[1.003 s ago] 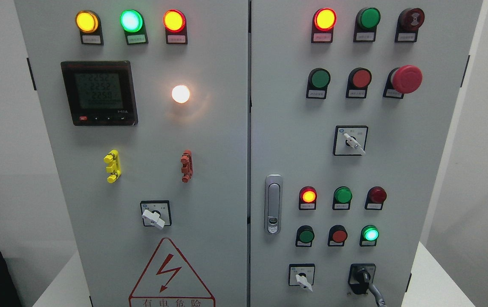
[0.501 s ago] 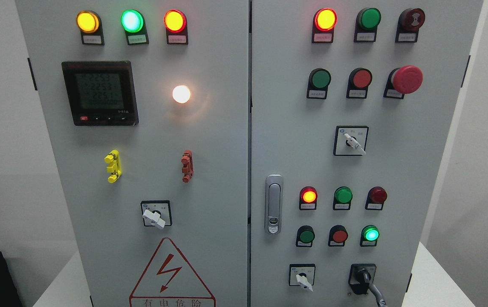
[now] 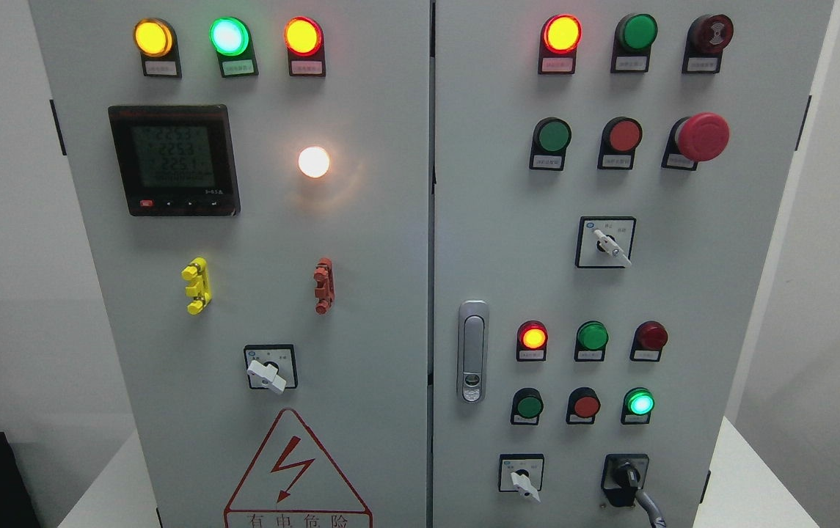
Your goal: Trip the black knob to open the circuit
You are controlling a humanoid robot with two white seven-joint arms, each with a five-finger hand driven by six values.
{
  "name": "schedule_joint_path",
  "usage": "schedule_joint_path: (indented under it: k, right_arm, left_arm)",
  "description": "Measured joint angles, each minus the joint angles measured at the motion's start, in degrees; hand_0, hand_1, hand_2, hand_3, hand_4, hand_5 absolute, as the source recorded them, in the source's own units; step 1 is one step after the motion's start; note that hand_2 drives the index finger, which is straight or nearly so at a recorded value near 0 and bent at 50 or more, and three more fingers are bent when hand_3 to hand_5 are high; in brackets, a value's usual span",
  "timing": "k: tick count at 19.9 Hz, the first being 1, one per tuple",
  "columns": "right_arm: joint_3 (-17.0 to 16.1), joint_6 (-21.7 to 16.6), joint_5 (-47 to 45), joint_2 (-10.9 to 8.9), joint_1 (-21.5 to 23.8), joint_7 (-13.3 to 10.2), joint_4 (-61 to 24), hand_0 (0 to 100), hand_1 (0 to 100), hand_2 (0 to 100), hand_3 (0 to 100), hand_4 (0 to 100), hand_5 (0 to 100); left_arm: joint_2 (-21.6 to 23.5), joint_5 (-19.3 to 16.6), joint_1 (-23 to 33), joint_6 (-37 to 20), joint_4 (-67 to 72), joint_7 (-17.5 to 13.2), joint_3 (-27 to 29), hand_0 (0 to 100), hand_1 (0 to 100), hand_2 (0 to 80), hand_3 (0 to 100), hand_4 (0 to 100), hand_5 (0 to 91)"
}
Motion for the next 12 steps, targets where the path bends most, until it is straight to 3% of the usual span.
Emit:
schedule_joint_path:
  k: [12]
  right_arm:
    - [-0.7, -0.2, 0.0, -0.17, 1.6, 0.1, -0.2, 0, 2, 1, 100, 97, 93]
  left_arm:
    - [0.0, 0.0, 0.0, 0.0, 0.0, 0.0, 0.0, 12, 39, 0.0, 0, 0, 0.0]
